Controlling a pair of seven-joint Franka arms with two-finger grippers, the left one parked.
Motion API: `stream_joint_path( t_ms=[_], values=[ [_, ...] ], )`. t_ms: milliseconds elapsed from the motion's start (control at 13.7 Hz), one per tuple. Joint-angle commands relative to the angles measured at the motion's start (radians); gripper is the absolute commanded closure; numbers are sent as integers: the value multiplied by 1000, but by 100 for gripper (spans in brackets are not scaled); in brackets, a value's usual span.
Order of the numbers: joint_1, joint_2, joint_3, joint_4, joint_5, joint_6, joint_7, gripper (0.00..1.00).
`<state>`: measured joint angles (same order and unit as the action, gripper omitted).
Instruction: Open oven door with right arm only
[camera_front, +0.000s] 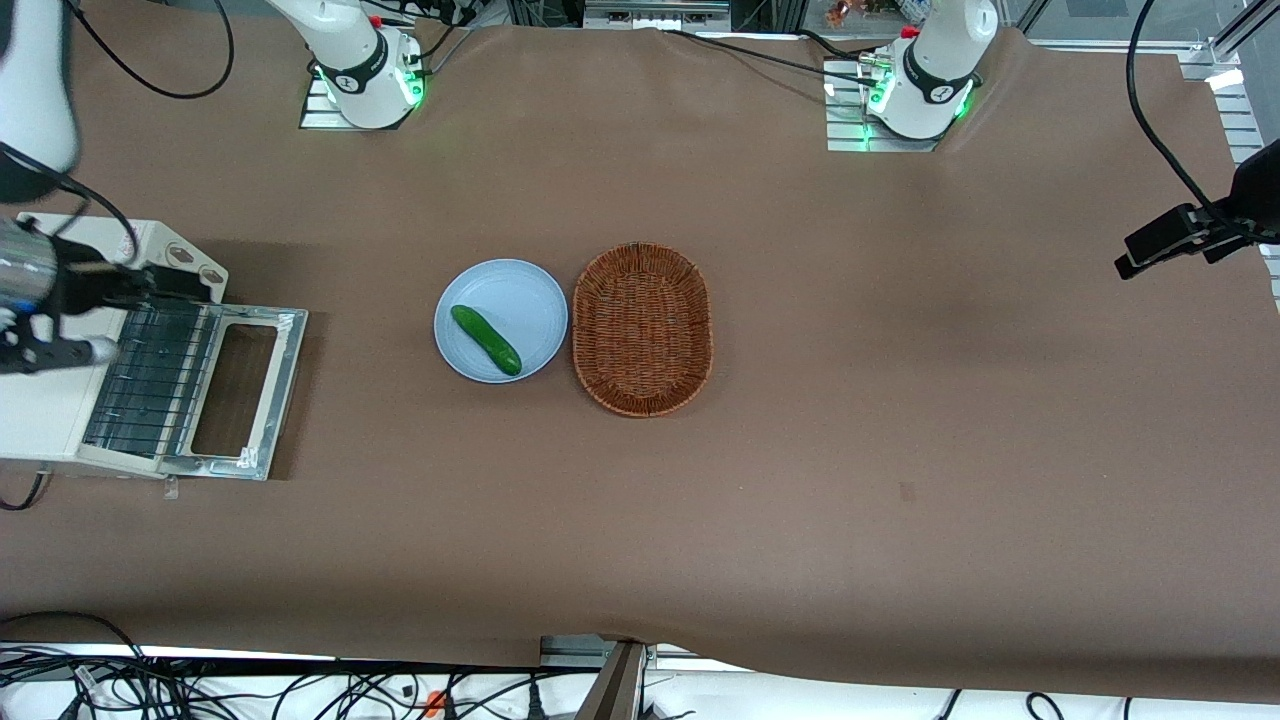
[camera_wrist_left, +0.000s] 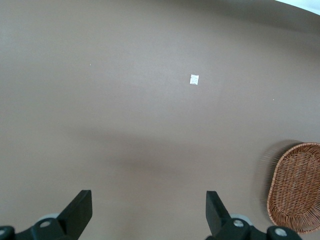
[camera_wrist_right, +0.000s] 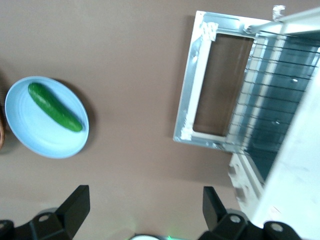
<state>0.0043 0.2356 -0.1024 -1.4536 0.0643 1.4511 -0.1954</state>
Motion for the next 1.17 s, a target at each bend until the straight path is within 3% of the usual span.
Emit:
stream_joint_path(
  t_ms=[0, 146, 366, 659, 1098],
  values=[
    [-6, -106, 3, -46, -3, -29, -36, 0],
    [-7, -201, 13, -143, -33, 18, -29, 0],
    [-67, -355, 21, -357, -21, 205, -22, 0],
    [-36, -358, 81, -335, -26, 150, -4, 0],
    [-35, -269, 78, -231, -35, 60, 4, 0]
  ],
)
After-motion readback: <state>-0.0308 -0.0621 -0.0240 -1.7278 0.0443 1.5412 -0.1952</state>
